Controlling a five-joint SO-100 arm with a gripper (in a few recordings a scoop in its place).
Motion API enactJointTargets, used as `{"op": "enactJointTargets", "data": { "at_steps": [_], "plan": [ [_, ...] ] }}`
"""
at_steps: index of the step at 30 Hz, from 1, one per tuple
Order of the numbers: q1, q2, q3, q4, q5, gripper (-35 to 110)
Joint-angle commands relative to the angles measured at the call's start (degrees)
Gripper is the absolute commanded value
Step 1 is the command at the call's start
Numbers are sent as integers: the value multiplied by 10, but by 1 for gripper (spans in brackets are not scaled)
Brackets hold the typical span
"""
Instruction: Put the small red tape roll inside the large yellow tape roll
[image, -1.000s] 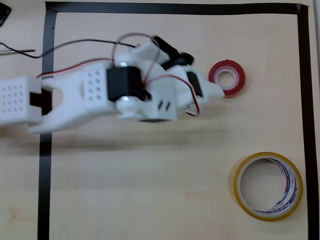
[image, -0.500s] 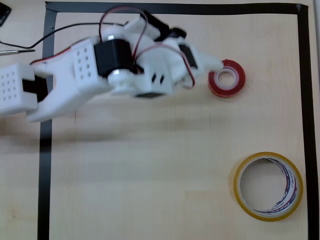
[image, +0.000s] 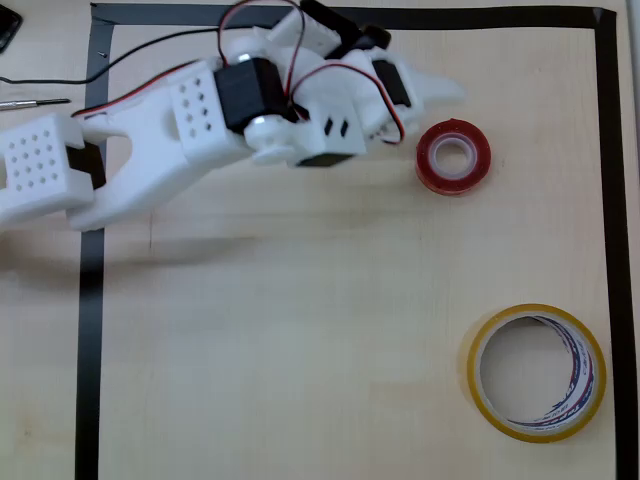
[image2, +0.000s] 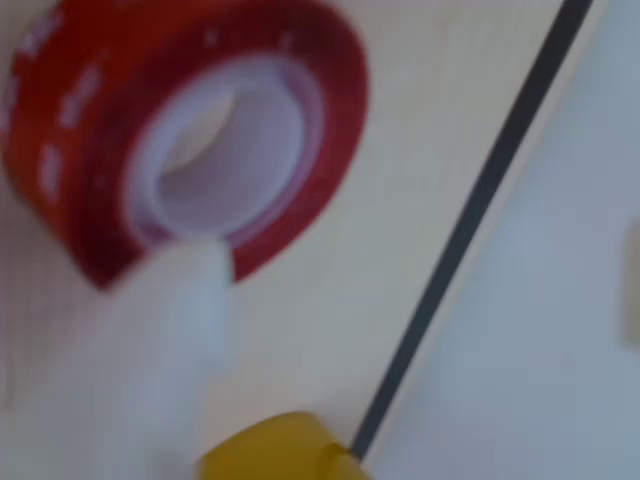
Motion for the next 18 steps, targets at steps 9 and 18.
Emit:
{"op": "enactJointTargets", "data": {
  "at_steps": [9, 18],
  "plan": [
    [47, 12, -34, -2, 21, 20],
    [6, 3, -34, -24, 24, 20]
  ]
}}
